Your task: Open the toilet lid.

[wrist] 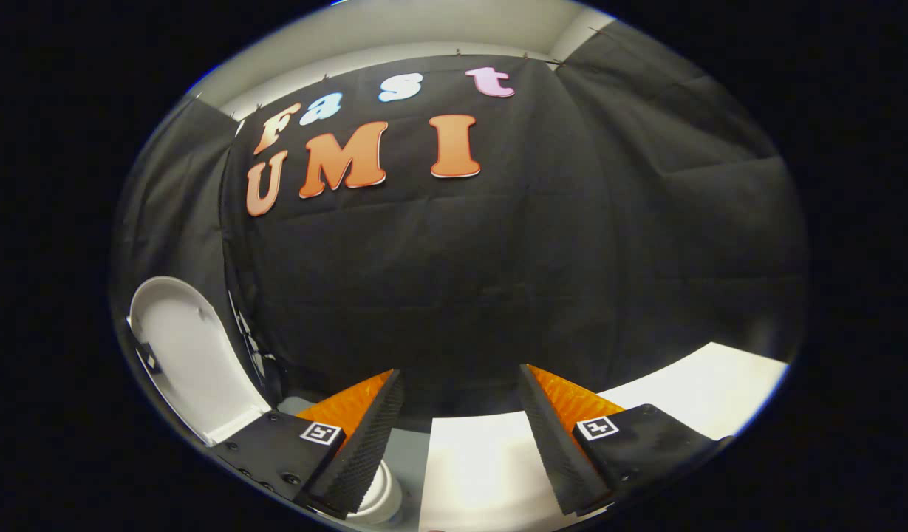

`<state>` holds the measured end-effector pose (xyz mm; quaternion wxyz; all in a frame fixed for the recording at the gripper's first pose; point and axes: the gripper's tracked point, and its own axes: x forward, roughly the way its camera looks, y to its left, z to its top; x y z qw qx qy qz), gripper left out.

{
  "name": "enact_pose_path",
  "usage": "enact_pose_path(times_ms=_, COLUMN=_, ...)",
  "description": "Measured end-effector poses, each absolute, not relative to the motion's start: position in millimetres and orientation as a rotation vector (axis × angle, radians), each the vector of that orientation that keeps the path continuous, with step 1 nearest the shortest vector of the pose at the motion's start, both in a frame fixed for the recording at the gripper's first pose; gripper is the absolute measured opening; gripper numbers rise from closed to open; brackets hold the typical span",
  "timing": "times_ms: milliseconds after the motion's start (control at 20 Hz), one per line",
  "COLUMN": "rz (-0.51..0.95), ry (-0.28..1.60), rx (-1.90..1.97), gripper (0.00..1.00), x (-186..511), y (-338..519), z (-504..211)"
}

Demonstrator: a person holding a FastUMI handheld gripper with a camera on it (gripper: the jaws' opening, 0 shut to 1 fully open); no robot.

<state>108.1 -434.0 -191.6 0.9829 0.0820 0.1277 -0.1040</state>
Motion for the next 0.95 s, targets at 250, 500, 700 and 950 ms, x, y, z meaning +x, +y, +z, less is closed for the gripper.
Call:
enact_pose_path(times_ms=250, rz=-0.201, ry=0.234, rx=0.122, gripper=0.99, x=76, y=-416, z=-182)
enact_pose_path(times_ms=500, rz=-0.187, ry=0.223, rx=0.087, gripper=0.98, x=43, y=-408, z=-177)
enact_pose_path(times_ms=700, rz=-0.191, ry=0.178, rx=0.075, gripper=0.99, x=42, y=-408, z=-168)
enact_pose_path(times_ms=950, rz=-0.189, ry=0.183, rx=0.080, gripper=0.99, x=44, y=-410, z=-166)
